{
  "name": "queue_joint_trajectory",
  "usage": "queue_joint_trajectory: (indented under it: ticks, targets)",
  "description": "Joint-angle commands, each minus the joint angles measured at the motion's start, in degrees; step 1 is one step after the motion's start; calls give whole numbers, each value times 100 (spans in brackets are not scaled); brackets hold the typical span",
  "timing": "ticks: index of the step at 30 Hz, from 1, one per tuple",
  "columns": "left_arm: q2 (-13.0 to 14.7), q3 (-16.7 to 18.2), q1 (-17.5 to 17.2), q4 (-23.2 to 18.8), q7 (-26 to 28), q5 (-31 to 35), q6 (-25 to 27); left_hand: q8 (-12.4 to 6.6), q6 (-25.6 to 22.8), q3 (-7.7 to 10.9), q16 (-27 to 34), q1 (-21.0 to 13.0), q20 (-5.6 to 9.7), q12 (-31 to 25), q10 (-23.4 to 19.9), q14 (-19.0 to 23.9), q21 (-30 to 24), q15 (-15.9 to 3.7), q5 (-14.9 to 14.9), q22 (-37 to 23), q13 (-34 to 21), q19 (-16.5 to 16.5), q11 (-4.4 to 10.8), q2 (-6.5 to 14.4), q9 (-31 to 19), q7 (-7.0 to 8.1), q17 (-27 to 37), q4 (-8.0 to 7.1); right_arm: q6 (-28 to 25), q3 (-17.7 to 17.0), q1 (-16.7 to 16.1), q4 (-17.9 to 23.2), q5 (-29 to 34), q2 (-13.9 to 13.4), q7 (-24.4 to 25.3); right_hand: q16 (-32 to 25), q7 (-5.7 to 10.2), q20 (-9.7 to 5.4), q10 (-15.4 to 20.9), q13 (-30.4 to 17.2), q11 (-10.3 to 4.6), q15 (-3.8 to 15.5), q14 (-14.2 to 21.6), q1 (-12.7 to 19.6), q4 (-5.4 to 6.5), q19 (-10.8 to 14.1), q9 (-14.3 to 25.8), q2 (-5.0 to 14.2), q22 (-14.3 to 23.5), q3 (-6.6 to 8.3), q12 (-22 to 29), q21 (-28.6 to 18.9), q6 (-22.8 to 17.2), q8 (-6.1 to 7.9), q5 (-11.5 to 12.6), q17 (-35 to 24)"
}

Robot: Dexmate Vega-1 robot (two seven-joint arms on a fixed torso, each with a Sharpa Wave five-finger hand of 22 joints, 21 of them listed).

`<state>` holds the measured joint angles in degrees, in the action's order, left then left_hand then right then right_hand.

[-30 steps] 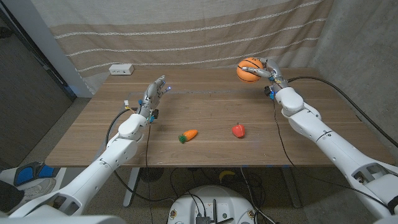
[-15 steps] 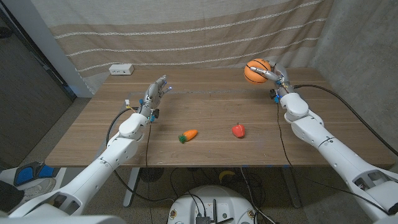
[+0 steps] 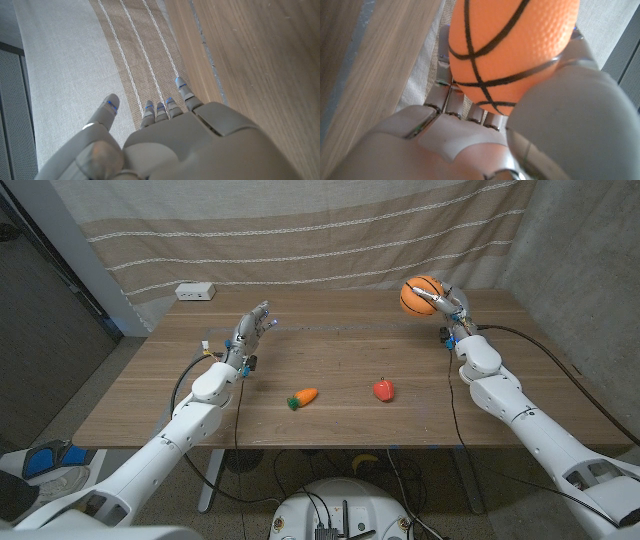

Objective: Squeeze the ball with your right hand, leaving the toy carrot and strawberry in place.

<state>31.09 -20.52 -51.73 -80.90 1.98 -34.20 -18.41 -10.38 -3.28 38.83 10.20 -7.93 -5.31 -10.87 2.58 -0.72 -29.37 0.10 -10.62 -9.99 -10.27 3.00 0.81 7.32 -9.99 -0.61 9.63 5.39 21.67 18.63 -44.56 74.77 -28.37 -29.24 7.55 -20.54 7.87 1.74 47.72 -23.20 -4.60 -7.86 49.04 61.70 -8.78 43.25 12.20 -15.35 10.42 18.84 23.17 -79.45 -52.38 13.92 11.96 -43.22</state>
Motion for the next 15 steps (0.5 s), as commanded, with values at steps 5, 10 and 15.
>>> queue_joint_trajectory:
  ticks: [5, 10, 15]
  targets:
    - [12, 19, -47, -42, -5, -21, -29, -16, -56, 0, 10, 55, -33, -37, 2, 18, 39, 5, 0, -19, -16, 47, -28, 176, -20, 12, 1, 23, 534, -225, -66, -403, -776, 259, -530, 7, -752, -1381, 158, -319, 177, 2074, 1367, 2140, 22, -681, 14, 2211, -4, 145, -67, -43, -666, -30, -62, -17]
    - [15, 4, -52, -68, 2, -2, -18, -14, -52, -2, 10, 58, -33, -37, 2, 16, 48, 7, 1, -20, -16, 48, -22, 178, -20, 13, 3, 22, 630, -286, -86, -471, -894, 299, -597, 6, -751, -1380, 155, -335, 184, 2075, 1371, 2142, 17, -688, 17, 2223, -6, 162, -84, -50, -657, -37, -82, -21]
    - [30, 2, -91, -164, 77, 18, 42, -14, -52, -1, 11, 57, -34, -37, 1, 20, 56, 1, 0, -20, -16, 51, -25, 177, -20, 13, 2, 25, 778, -356, -96, -582, -1035, 384, -684, 9, -762, -1383, 160, -352, 191, 2072, 1366, 2149, 6, -694, 21, 2225, -8, 180, -100, -57, -631, -52, -103, -24]
